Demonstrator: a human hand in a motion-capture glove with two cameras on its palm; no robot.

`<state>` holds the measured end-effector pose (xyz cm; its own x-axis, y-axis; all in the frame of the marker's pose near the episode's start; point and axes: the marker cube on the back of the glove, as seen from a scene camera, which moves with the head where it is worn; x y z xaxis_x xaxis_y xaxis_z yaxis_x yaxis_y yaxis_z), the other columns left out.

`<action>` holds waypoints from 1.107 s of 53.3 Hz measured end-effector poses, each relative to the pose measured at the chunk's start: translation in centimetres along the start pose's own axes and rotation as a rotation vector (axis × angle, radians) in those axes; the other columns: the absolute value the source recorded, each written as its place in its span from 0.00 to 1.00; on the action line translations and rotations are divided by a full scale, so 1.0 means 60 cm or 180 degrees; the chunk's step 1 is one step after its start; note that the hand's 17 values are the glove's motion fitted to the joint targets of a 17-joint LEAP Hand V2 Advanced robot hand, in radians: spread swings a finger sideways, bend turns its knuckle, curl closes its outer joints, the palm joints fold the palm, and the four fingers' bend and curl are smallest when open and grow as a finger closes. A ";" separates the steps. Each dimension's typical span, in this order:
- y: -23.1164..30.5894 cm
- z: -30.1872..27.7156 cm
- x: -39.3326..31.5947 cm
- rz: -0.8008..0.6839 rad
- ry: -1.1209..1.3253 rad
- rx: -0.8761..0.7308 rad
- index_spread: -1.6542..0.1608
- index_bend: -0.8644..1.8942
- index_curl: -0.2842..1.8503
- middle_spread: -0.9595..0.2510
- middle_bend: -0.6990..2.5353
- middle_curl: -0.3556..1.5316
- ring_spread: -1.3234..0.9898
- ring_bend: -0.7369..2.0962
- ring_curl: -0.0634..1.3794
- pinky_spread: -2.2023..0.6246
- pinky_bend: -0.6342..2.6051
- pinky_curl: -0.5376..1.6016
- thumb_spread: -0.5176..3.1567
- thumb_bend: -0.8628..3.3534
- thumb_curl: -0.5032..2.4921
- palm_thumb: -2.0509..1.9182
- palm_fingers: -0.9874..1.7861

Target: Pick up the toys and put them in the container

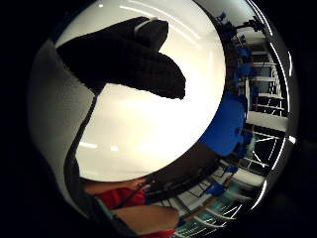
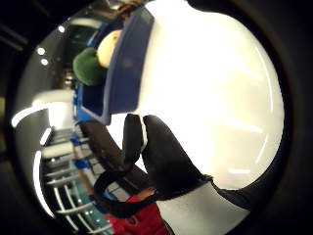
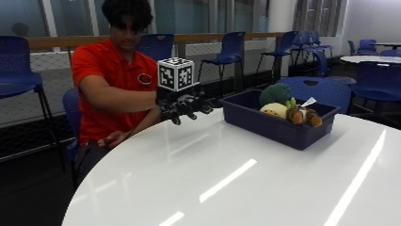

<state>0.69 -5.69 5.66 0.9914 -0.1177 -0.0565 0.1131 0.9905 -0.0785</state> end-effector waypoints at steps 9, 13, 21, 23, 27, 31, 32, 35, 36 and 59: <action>0.026 -0.004 0.049 0.0090 -0.0006 0.0041 0.73 0.37 0.27 0.77 0.26 0.30 0.60 0.32 0.24 0.80 0.57 0.40 0.45 0.19 0.22 0.49 0.30; 0.031 -0.011 0.063 0.0101 -0.0017 0.0079 0.73 0.37 0.27 0.77 0.26 0.30 0.60 0.32 0.24 0.81 0.57 0.41 0.45 0.19 0.22 0.49 0.30; 0.038 -0.033 0.093 0.0059 0.0016 0.0131 0.73 0.37 0.27 0.77 0.26 0.30 0.60 0.32 0.23 0.81 0.57 0.40 0.45 0.19 0.22 0.50 0.31; 0.039 -0.038 0.098 0.0057 0.0043 0.0146 0.73 0.37 0.27 0.77 0.26 0.30 0.60 0.32 0.23 0.81 0.57 0.40 0.45 0.19 0.22 0.50 0.30; 0.040 -0.047 0.109 0.0063 0.0097 0.0176 0.73 0.37 0.28 0.77 0.26 0.29 0.60 0.32 0.22 0.81 0.57 0.40 0.46 0.19 0.22 0.50 0.31; 0.041 -0.058 0.119 0.0069 0.0079 0.0192 0.73 0.37 0.28 0.77 0.26 0.29 0.60 0.32 0.22 0.81 0.57 0.40 0.46 0.19 0.22 0.50 0.31; 0.042 -0.060 0.121 0.0069 0.0064 0.0191 0.73 0.38 0.28 0.77 0.26 0.29 0.60 0.32 0.22 0.81 0.57 0.40 0.46 0.19 0.22 0.50 0.31; 0.046 -0.066 0.126 0.0075 0.0030 0.0164 0.73 0.38 0.28 0.77 0.26 0.29 0.60 0.32 0.22 0.81 0.57 0.40 0.46 0.19 0.22 0.50 0.31; 0.048 -0.068 0.128 0.0079 0.0024 0.0154 0.73 0.38 0.28 0.77 0.26 0.29 0.60 0.32 0.22 0.81 0.57 0.40 0.46 0.19 0.22 0.50 0.31; 0.071 -0.099 0.143 0.0114 -0.0065 0.0210 0.72 0.38 0.29 0.77 0.26 0.29 0.60 0.32 0.20 0.81 0.56 0.40 0.47 0.19 0.23 0.50 0.31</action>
<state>9.29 -2.89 -1.06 0.9960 -0.0813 -0.0379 0.0810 0.9967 -0.0108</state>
